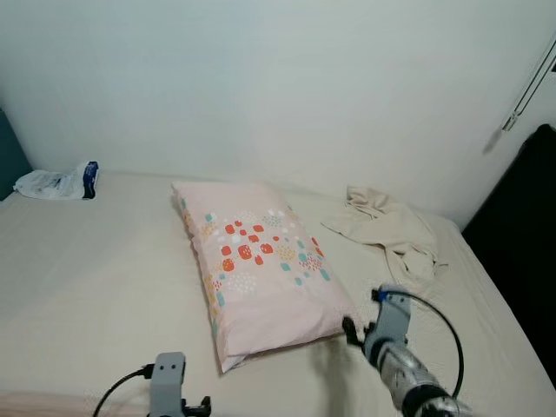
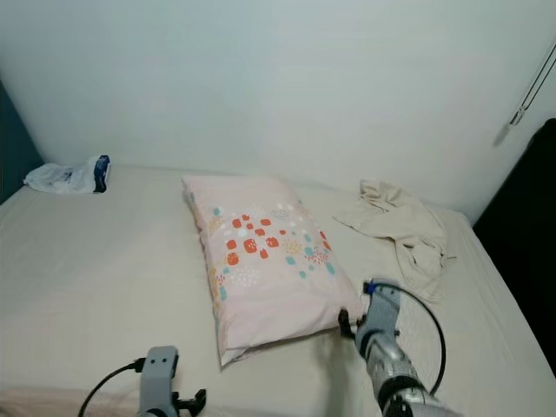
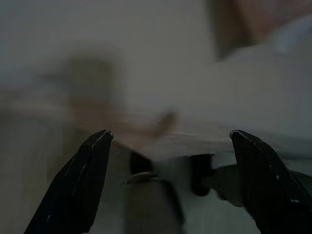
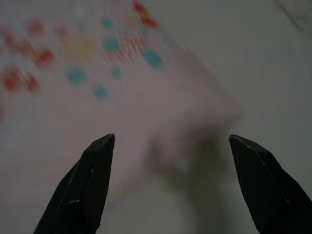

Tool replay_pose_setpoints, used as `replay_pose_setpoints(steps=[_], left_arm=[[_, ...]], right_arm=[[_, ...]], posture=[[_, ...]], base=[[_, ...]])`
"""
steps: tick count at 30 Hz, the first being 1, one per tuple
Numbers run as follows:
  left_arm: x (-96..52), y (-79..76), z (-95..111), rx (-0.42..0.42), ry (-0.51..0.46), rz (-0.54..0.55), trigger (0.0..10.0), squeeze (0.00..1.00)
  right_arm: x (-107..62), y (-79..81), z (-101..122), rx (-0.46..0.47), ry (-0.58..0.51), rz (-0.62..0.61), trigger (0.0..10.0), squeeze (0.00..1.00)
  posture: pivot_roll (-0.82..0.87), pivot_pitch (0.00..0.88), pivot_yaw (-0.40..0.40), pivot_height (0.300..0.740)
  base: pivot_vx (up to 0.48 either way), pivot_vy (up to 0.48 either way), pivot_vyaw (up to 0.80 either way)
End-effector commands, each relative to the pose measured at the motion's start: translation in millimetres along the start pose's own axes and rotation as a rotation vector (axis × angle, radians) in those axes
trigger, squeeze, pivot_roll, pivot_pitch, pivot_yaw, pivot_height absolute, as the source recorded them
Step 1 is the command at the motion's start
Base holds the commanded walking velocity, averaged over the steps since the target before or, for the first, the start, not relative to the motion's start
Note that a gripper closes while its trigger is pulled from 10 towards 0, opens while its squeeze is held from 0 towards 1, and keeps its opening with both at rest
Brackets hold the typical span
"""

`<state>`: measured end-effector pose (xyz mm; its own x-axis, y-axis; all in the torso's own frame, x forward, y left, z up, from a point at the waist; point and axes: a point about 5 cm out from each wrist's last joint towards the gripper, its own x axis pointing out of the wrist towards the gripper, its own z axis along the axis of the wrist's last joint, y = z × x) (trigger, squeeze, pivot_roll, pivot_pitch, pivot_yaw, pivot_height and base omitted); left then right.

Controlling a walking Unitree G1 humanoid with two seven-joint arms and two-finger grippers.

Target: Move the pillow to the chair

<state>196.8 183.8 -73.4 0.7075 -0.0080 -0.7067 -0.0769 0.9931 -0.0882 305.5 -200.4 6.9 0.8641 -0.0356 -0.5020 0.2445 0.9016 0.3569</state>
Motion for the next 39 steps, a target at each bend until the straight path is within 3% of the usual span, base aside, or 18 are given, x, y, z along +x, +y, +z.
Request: replay_pose_setpoints(steps=[1, 4, 6, 7, 9, 13, 26, 39], left_arm=[[-1.2, 7.7, 1, -0.006, -0.014, 0.037, 10.0, 0.0], [-2.4, 28.5, 10, 0.036, -0.03, 0.149, 10.0, 0.0], [-3.6, 44.3, 24, -0.002, -0.091, 0.211, 10.0, 0.0], [-3.6, 44.3, 24, -0.002, -0.091, 0.211, 10.0, 0.0], [-5.6, 60.0, 42, -0.075, -0.176, 0.256, 10.0, 0.0], [-6.7, 67.7, 54, -0.118, -0.233, 0.273, 10.0, 0.0], [-3.2, 56.2, 65, -0.147, -0.295, 0.216, 10.0, 0.0], [-5.1, 50.1, 50, -0.019, -0.256, 0.152, 10.0, 0.0]], right_arm=[[1.5, 1.9, 6, 0.08, -0.016, 0.011, 10.0, 0.0], [4.4, 11.6, 12, 0.114, -0.017, 0.049, 10.0, 0.0], [5.6, 16.9, 13, 0.14, -0.015, 0.065, 10.0, 0.0], [5.6, 16.9, 13, 0.14, -0.015, 0.065, 10.0, 0.0], [6.5, 19.4, 14, 0.184, -0.004, 0.066, 10.0, 0.0], [6.6, 18.7, 14, 0.203, 0.001, 0.064, 10.0, 0.0], [5.7, 16.5, 11, 0.254, 0.015, 0.075, 10.0, 0.0], [0.9, 12.4, -12, 0.375, 0.044, 0.051, 10.0, 0.0]], posture=[[0.13, 0.0, -0.054, 0.74], [0.14, 0.0, -0.053, 0.74], [0.16, 0.0, -0.057, 0.74], [0.16, 0.0, -0.057, 0.74], [0.17, 0.0, -0.06, 0.735], [0.17, 0.0, -0.062, 0.715], [0.17, 0.0, -0.057, 0.65], [0.18, 0.0, -0.005, 0.606]], base=[[0.0, 0.0, 0.0], [0.0, 0.0, 0.0], [0.0, 0.0, 0.0], [0.0, 0.0, 0.0], [0.0, 0.0, 0.0], [0.0, 0.0, 0.0], [0.0, 0.0, 0.0], [0.0, 0.0, 0.0]])
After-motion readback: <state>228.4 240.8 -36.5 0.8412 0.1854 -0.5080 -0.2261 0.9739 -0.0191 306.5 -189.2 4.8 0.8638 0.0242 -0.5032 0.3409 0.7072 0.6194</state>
